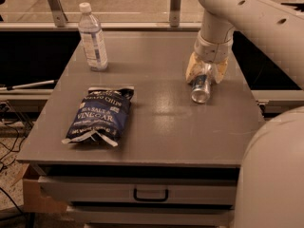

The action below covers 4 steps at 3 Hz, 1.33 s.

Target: Place redbull can upright

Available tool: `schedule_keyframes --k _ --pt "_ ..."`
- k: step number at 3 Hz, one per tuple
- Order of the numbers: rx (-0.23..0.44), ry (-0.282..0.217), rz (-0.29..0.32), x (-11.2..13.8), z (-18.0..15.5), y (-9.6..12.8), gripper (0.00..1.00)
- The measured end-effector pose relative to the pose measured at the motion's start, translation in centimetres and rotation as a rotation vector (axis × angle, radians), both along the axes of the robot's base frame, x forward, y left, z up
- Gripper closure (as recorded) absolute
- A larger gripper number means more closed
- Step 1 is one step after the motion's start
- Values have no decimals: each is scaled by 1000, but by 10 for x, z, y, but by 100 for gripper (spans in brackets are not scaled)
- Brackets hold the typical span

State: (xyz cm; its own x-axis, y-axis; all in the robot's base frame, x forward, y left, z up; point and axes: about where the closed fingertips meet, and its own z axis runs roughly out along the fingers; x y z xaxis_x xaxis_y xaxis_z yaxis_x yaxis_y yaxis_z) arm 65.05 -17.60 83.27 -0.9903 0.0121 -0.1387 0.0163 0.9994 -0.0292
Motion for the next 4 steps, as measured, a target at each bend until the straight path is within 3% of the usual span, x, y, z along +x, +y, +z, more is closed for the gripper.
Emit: schedule_keyframes --k 1,2,4 --pt "4 7 12 1 1 3 75" --pt "4 7 12 1 1 3 98" --pt "3 -71 121 7 38 9 100"
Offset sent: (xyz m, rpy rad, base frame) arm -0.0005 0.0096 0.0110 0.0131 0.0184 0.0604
